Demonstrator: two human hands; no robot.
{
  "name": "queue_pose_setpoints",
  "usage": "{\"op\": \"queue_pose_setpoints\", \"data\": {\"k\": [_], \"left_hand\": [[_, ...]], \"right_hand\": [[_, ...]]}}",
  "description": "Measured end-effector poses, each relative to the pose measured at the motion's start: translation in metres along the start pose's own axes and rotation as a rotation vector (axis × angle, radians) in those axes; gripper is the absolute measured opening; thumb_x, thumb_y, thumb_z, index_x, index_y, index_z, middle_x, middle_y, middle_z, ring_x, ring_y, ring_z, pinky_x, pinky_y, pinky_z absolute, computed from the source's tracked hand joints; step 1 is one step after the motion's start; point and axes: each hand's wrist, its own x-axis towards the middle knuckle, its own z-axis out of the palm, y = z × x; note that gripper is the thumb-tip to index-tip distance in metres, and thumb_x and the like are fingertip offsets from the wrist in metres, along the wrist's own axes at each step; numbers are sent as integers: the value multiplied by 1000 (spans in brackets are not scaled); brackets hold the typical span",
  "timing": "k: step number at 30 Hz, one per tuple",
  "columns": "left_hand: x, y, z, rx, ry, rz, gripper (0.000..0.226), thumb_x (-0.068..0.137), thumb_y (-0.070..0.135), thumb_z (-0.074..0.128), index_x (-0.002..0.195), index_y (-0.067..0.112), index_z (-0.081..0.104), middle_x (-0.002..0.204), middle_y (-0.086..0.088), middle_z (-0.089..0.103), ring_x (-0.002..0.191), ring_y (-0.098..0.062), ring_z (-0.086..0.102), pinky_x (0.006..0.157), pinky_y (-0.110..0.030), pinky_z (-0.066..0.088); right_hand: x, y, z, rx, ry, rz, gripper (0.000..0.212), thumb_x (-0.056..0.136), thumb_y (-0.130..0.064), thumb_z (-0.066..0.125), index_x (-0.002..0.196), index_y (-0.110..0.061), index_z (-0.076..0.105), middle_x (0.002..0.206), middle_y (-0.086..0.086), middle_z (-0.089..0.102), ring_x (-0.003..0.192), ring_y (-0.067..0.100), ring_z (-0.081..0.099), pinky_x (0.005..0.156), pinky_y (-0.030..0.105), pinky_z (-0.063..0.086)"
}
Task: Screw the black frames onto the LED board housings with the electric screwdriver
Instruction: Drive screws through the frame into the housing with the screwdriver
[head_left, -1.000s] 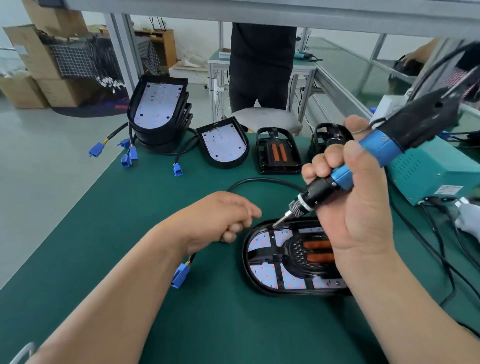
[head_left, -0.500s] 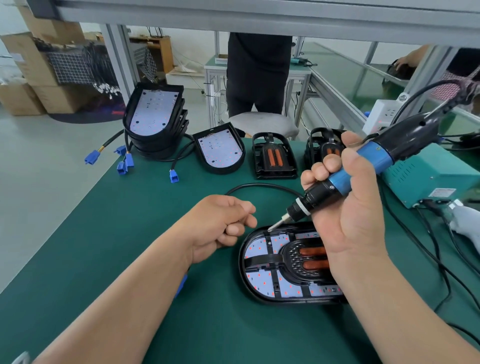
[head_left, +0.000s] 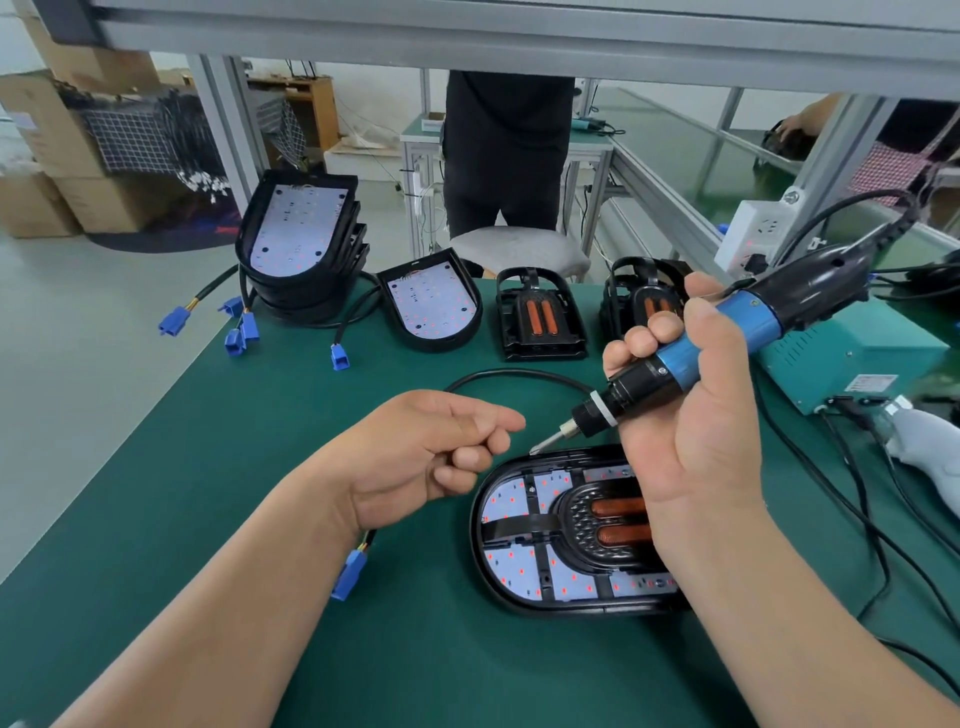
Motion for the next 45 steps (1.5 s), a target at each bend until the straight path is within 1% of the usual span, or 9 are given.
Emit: {"op": "queue_pose_setpoints", "data": {"k": [5, 9, 12, 17, 25, 30, 36, 41, 45], "left_hand": [[-1, 1, 1, 87, 23, 29, 21, 96, 27, 68, 102, 7, 63, 73, -2, 60, 49, -3, 35, 39, -13, 27], [-1, 2, 1, 103, 12, 51, 24, 92, 37, 71, 87, 13, 69, 70, 1, 54, 48, -3, 31, 39, -12, 25], [-1, 2, 1, 52, 2, 49, 20, 93, 30, 70, 86, 12, 76, 73, 0, 56, 50, -3, 33, 39, -12, 26], [-3, 2, 2, -19, -61, 22, 20, 91, 9, 67, 102, 2, 81, 85, -8, 65, 57, -5, 41, 43, -13, 31], [-3, 2, 3, 25, -78, 33, 14, 96, -3, 62, 105, 2, 72, 90, -13, 69, 55, -7, 44, 43, -14, 30], [-5, 3, 4, 37, -86, 61, 4, 94, 7, 69, 96, 7, 72, 88, -11, 68, 57, -7, 45, 44, -14, 32], [-7, 4, 5, 63, -95, 58, 11, 94, 13, 70, 84, 12, 73, 88, -7, 68, 57, -5, 44, 44, -13, 31], [-5, 3, 6, 36, -69, 54, 9, 90, 9, 71, 91, 7, 80, 84, -8, 65, 56, -6, 43, 43, -13, 29], [-5, 2, 4, 49, -82, 41, 16, 88, 4, 70, 100, 4, 80, 89, -11, 68, 56, -7, 42, 44, -14, 29]], "right_hand": [[-1, 1, 0, 3, -2, 7, 19, 105, -17, 57, 124, -20, 56, 86, -2, 53, 74, 14, 54, 80, 31, 49], [-2, 0, 0, 5, -3, 5, 18, 106, -17, 56, 124, -20, 56, 86, -2, 52, 74, 14, 54, 80, 32, 50], [-1, 0, 0, 15, 5, 13, 18, 105, -18, 57, 123, -21, 58, 85, -3, 53, 74, 14, 54, 81, 31, 50], [-2, -1, 2, 16, 10, 10, 18, 104, -18, 58, 121, -21, 59, 85, -3, 53, 74, 14, 54, 81, 31, 50], [-4, -4, 5, 34, 4, -12, 17, 105, -19, 56, 121, -20, 59, 85, -3, 52, 74, 13, 54, 81, 31, 50], [-5, -5, 6, 24, 6, -9, 16, 106, -18, 54, 121, -21, 58, 84, -3, 52, 74, 13, 53, 81, 31, 50], [-6, -6, 6, 32, 8, -10, 16, 106, -18, 55, 121, -20, 59, 84, -3, 52, 73, 13, 54, 80, 31, 50], [-5, -5, 7, 46, 12, -14, 16, 106, -20, 56, 122, -21, 58, 84, -3, 54, 73, 13, 54, 79, 31, 50], [-5, -4, 8, 66, 14, -21, 17, 106, -25, 60, 123, -21, 59, 85, -3, 55, 76, 13, 55, 82, 31, 50]]}}
